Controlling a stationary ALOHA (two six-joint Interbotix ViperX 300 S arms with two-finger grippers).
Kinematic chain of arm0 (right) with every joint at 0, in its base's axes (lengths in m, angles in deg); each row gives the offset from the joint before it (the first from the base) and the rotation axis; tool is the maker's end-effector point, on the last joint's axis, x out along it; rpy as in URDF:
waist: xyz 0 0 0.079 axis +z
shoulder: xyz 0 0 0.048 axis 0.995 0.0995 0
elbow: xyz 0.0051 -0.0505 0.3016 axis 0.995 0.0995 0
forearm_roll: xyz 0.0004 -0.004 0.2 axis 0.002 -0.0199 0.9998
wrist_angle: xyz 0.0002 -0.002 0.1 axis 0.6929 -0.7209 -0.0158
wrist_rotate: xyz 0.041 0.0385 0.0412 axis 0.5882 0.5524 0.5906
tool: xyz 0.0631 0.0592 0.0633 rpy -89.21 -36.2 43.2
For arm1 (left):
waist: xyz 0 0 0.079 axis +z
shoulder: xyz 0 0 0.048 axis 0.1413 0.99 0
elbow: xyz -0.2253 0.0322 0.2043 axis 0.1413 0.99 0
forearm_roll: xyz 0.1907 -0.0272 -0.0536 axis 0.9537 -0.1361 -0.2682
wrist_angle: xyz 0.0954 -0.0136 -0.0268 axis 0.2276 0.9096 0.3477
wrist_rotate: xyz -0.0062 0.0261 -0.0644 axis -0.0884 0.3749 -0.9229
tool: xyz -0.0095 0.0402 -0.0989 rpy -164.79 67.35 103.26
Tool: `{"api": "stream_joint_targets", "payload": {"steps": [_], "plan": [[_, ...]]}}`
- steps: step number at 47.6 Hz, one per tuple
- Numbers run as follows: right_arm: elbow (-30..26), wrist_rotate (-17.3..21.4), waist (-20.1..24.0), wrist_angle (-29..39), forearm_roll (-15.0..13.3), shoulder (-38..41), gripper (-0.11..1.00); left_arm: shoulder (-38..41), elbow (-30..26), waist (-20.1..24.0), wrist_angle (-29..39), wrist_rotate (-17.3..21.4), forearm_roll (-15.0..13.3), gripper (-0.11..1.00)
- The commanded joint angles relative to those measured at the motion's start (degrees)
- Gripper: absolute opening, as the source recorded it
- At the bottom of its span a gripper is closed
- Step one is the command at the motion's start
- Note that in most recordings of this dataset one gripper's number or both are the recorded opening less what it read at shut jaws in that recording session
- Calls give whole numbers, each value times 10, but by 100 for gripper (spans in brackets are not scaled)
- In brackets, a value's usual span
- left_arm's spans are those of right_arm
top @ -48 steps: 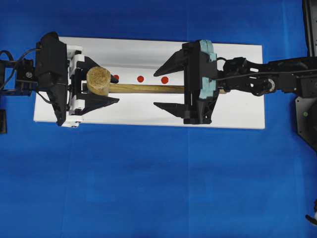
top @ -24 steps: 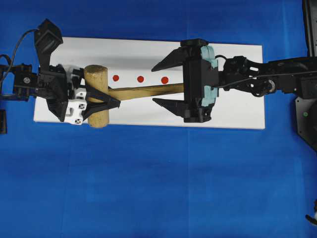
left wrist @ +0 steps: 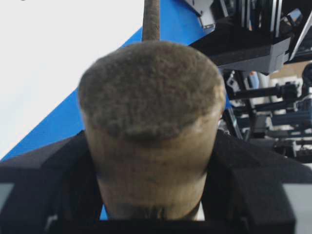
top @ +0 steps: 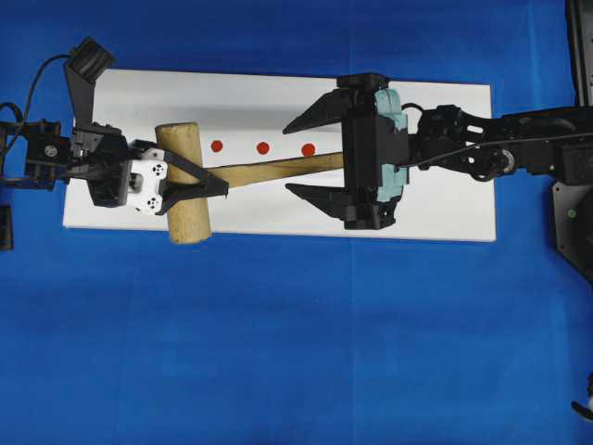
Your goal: Hit the mark with a hammer.
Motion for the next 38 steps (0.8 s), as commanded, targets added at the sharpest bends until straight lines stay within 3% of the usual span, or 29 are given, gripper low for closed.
{"api": "stream_joint_targets", "payload": {"steps": [1, 16, 22, 26, 34, 38], "plan": [[-15, -1, 1, -3, -1, 10, 92, -10, -24, -2, -11, -1, 2, 44], [-25, -4, 1, -6, -1, 42, 91, -9, -34, -11, -11, -3, 2, 44], [-24, -4, 1, -9, -1, 42, 83, -9, -34, -11, -11, -3, 2, 44], [-24, -5, 1, -6, -1, 42, 66, -9, -34, -11, -11, -3, 2, 44], [-23, -5, 1, 3, -1, 40, 19, -9, -34, -10, -9, -3, 2, 44], [-23, -5, 1, 7, -1, 41, 6, -9, -35, -11, -4, -9, 1, 44]]}}
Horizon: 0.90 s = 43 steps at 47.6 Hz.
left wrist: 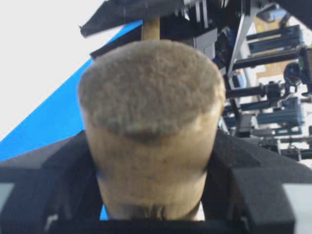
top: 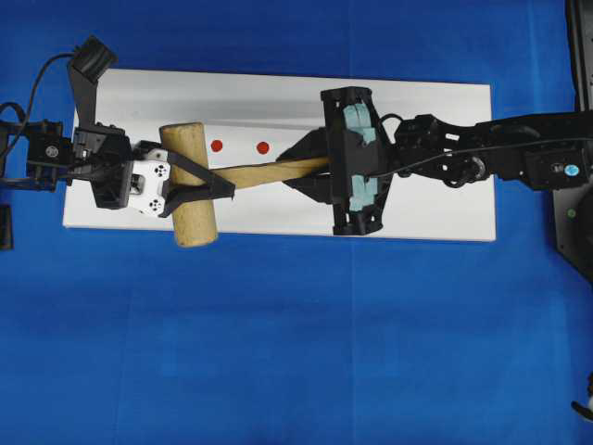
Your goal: Hit the mark with a hammer.
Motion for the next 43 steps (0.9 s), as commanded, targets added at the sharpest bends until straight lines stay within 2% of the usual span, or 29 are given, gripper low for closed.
{"api": "stream_joint_targets", "payload": {"steps": [1, 6, 10, 20, 38, 40, 43], "plan": [[-13, 1, -3, 2, -1, -8, 6, -9, -18, -3, -2, -7, 1, 44], [-13, 1, -3, 4, -1, -8, 6, -9, -18, -3, 12, -29, 1, 44], [-14, 1, -3, 4, -1, -7, 6, -11, -18, -2, 18, -28, 4, 44], [-14, 1, -3, 4, -1, -9, 6, -17, -18, -3, 18, 20, 4, 44], [-11, 3, -3, 4, -1, -16, 6, -14, -21, -3, 41, 27, 4, 45], [-11, 3, -3, 4, -1, -16, 6, -14, -20, -3, 42, 27, 4, 52], [-11, 3, -3, 4, -1, -16, 6, -16, -18, -3, 42, 28, 3, 70]]}}
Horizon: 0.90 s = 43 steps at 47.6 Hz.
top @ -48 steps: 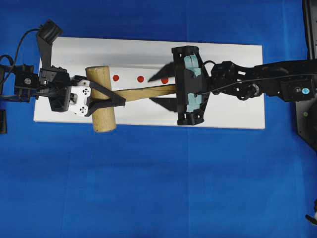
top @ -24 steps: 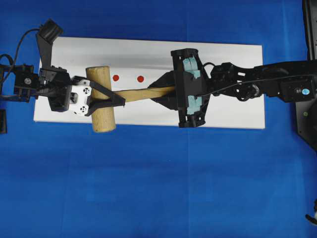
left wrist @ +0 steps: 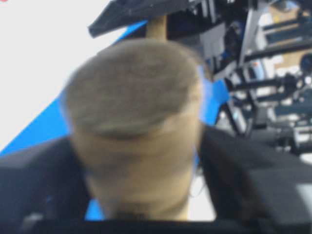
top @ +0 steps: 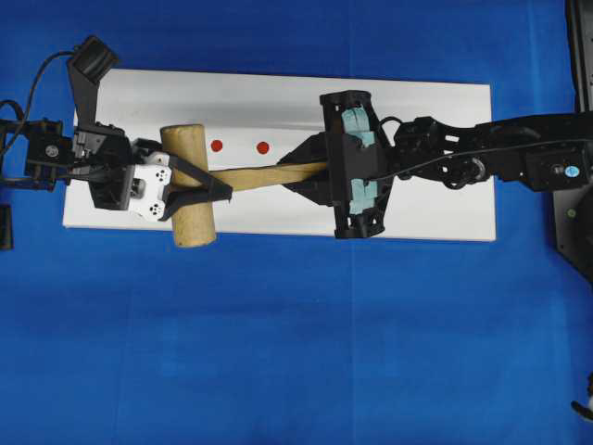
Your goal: Hit the mark with a hammer.
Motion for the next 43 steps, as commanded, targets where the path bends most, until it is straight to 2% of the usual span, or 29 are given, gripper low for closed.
{"api": "stream_joint_targets", "payload": {"steps": [1, 4, 6, 12, 25, 43], "plan": [[-10, 4, -2, -2, -1, -16, 6, -11, -11, -2, -3, 4, 0, 76], [-11, 5, -2, 3, -1, -17, 6, -11, -9, -2, -1, 4, 1, 88], [-11, 5, -2, 6, 0, -18, 6, -12, -9, -2, 4, 4, 1, 91], [-9, 10, -2, 13, 1, -25, 6, -14, -7, -2, 23, 3, 0, 87], [27, 12, -2, 18, 14, -68, 6, -46, 23, -2, 88, 9, 3, 87], [85, 12, -3, 17, 40, -125, 6, -90, 59, -33, 92, 18, 4, 87]]}}
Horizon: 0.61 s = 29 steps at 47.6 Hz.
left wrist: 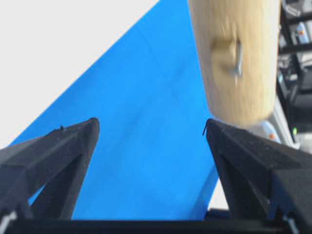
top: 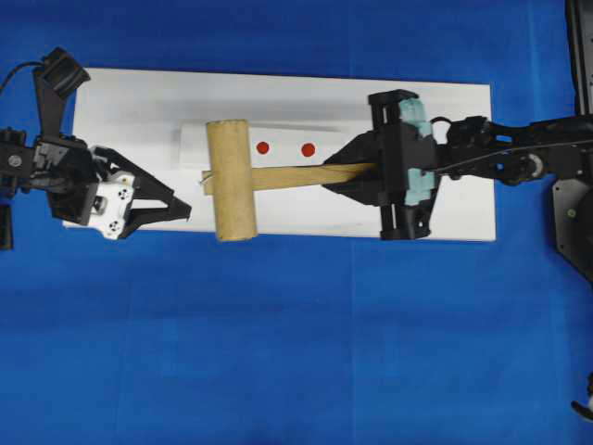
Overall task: Hit the mark with a hammer.
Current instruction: 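Release the head with the left gripper and retract the left arm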
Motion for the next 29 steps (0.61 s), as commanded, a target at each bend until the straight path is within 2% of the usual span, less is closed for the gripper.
{"api": "stream_joint_targets", "payload": {"steps": [1, 12, 16, 23, 29], "plan": [[-3, 1, -2, -5, 4, -23, 6, -10, -3, -10, -4, 3, 2, 87], [-5, 1, -3, -4, 4, -20, 6, -11, -2, -14, -3, 8, 2, 87], [-6, 4, -2, -4, 10, -20, 6, -11, -3, -11, -3, 30, 4, 87], [-9, 19, 4, 4, 37, -15, 6, -27, -1, 3, -2, 110, 4, 86], [-13, 33, 26, 11, 58, -6, 6, -51, 11, 15, -2, 229, 4, 84]]}}
